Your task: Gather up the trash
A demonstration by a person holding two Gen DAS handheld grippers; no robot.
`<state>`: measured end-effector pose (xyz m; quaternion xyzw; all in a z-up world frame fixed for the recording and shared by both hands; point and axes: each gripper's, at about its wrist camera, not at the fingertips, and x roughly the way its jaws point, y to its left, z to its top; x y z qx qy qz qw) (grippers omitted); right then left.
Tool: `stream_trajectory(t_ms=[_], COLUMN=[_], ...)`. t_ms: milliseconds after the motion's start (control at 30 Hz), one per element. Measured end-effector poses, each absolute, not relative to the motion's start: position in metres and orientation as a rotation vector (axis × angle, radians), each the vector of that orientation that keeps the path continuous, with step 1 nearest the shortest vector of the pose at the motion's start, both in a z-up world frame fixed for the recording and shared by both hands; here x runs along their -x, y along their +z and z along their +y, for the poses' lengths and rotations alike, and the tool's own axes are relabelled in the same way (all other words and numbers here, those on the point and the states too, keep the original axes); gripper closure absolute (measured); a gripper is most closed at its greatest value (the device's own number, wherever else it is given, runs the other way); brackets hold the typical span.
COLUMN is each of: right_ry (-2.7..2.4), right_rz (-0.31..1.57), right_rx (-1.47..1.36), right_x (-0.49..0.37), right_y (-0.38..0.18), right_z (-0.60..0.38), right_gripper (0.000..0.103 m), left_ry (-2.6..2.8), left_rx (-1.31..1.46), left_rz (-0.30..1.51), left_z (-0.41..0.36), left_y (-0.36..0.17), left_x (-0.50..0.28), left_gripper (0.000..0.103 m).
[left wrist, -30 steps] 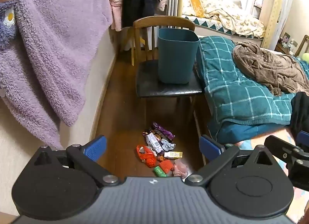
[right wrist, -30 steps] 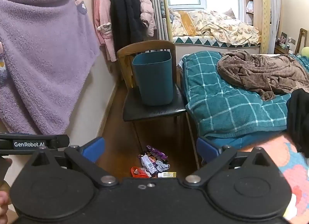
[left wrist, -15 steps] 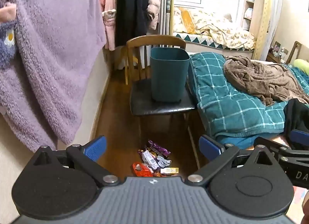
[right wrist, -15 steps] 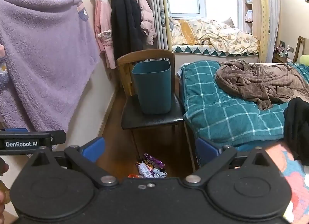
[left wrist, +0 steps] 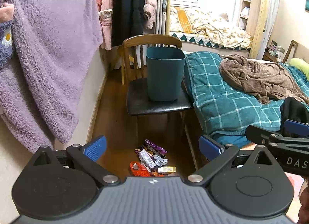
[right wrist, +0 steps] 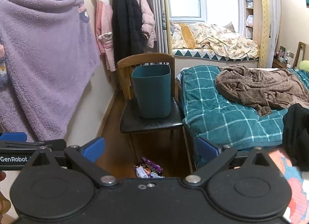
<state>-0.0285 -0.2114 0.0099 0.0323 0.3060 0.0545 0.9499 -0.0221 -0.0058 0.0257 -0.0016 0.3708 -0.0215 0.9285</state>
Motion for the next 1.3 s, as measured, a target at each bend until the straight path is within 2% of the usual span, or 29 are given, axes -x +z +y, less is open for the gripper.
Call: stream_trajectory(t_ms=[1300], right_ry=[0.115], right_rz=[0.626], right_rx=[-0.111], right_x=[0.030], right_y=[0.004], right_z=[-0.210], right_gripper=[0.003], left_ry=[-0.059], left_rx=[0.085], left_rz=[0.789], left_z=[0.013], left_y=[0.018], left_x=[0.019], left_gripper=[0.000])
